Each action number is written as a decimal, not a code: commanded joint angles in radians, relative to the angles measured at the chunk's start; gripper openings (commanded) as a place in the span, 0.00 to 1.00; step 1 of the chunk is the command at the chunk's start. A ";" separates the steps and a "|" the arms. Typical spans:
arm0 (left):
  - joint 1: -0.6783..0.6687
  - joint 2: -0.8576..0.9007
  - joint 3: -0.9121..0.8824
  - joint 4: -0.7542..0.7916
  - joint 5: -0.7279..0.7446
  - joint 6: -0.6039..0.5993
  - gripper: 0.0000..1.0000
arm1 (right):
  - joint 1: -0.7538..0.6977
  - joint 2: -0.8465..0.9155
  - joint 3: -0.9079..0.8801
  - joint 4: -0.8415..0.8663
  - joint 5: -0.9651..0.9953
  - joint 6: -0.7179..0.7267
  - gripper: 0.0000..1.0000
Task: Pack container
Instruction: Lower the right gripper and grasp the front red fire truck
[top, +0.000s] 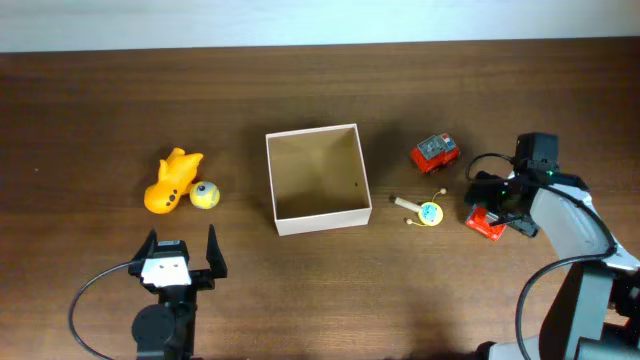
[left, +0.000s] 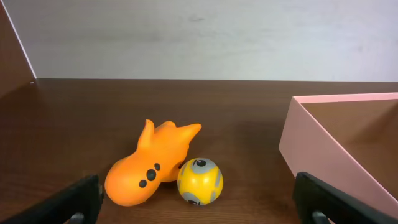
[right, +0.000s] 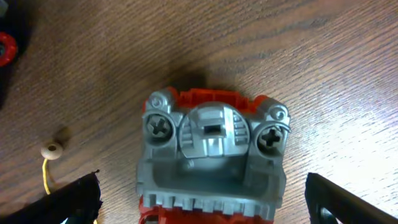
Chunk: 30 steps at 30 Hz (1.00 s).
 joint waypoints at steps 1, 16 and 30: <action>-0.003 -0.008 -0.005 -0.001 0.011 -0.003 0.99 | -0.004 0.007 -0.004 0.007 -0.005 -0.010 1.00; -0.003 -0.008 -0.005 -0.001 0.011 -0.003 0.99 | -0.004 0.037 -0.005 0.023 0.002 -0.019 0.82; -0.003 -0.008 -0.005 -0.001 0.011 -0.003 0.99 | -0.004 0.093 -0.005 0.023 -0.014 -0.025 0.64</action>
